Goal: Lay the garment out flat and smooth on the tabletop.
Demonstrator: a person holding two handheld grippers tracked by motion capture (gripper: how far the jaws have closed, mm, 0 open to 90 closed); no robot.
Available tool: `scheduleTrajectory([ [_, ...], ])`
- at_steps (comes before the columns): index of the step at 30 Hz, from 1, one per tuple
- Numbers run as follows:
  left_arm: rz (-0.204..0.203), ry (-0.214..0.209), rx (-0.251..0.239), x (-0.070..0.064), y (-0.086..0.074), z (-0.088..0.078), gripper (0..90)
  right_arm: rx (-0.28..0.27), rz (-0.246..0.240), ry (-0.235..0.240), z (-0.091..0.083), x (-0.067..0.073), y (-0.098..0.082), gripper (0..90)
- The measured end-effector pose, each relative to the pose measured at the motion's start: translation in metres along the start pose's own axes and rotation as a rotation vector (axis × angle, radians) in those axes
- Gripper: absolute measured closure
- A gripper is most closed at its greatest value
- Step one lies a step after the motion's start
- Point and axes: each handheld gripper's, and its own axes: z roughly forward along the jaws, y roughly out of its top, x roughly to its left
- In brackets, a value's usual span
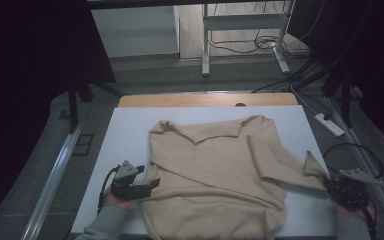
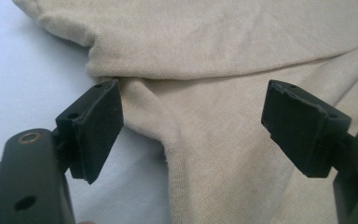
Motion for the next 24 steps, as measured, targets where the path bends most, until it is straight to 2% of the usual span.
scheduleTrajectory([
  [6, 0.003, 0.001, 0.002, -0.001, 0.001, 0.000, 20.7, 0.033, 0.097, -0.057, -0.005, -0.024, -0.009, 80.6],
  [10, -0.001, 0.001, -0.001, 0.000, 0.000, 0.000, 20.7, 0.065, 0.089, -0.121, -0.009, -0.031, -0.012, 80.0],
  [12, 0.000, 0.001, -0.001, 0.000, 0.000, 0.000, 20.7, 0.068, 0.088, -0.138, -0.010, -0.033, -0.012, 78.2],
  [13, 0.001, 0.001, -0.001, 0.000, 0.000, 0.000, 20.7, 0.063, 0.091, -0.135, -0.010, -0.033, -0.011, 75.0],
  [14, 0.002, 0.001, 0.000, 0.000, 0.001, 0.001, 20.8, 0.048, 0.085, -0.134, -0.012, -0.032, -0.010, 67.6],
  [16, 0.001, -0.001, 0.002, 0.000, 0.000, 0.001, 20.7, -0.017, 0.051, -0.162, -0.017, -0.024, -0.002, 54.9],
  [19, 0.002, -0.001, 0.001, 0.000, 0.001, 0.001, 20.7, -0.115, -0.001, -0.135, -0.026, -0.009, 0.011, 44.8],
  [20, 0.002, -0.002, 0.001, 0.000, 0.001, 0.001, 20.7, -0.135, -0.021, -0.108, -0.028, -0.003, 0.015, 43.9],
  [22, 0.002, -0.001, 0.003, 0.000, 0.000, 0.001, 20.7, -0.165, -0.051, -0.030, -0.029, 0.010, 0.023, 42.6],
  [24, 0.004, -0.002, 0.006, 0.000, 0.000, 0.002, 20.7, -0.152, -0.098, 0.063, -0.024, 0.025, 0.030, 38.1],
])
